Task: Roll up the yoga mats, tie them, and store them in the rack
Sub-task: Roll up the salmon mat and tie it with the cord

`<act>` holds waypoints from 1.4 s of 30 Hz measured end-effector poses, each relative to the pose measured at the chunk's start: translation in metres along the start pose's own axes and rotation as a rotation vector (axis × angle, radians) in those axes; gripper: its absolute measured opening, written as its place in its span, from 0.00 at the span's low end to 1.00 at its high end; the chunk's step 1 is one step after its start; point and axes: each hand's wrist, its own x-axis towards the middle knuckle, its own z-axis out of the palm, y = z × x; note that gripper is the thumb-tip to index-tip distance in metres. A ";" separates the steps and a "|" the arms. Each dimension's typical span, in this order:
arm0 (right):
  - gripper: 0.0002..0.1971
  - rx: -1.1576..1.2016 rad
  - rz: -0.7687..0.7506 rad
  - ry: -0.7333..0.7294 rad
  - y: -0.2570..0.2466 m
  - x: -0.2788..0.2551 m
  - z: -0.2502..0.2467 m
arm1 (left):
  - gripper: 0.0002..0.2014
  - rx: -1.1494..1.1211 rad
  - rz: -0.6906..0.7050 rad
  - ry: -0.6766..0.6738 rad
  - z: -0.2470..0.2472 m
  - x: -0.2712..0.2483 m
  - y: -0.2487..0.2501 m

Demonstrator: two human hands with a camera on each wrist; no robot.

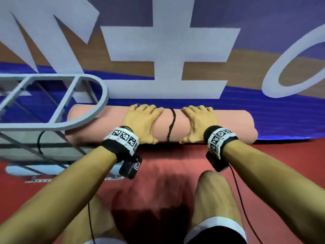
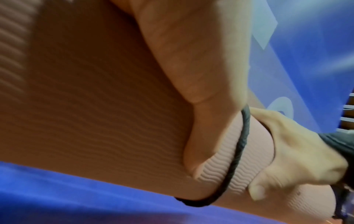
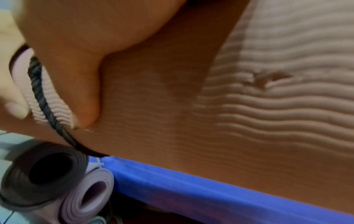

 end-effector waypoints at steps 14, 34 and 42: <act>0.59 0.065 -0.032 -0.021 -0.050 0.025 0.014 | 0.63 0.068 -0.208 -0.120 0.014 -0.025 -0.020; 0.52 0.304 -0.142 -0.100 -0.220 0.067 -0.025 | 0.36 -1.803 -0.959 0.016 0.092 -0.132 -0.008; 0.52 0.445 -0.277 -0.149 -0.195 0.068 -0.034 | 0.43 -2.263 -1.251 0.339 0.101 -0.094 -0.003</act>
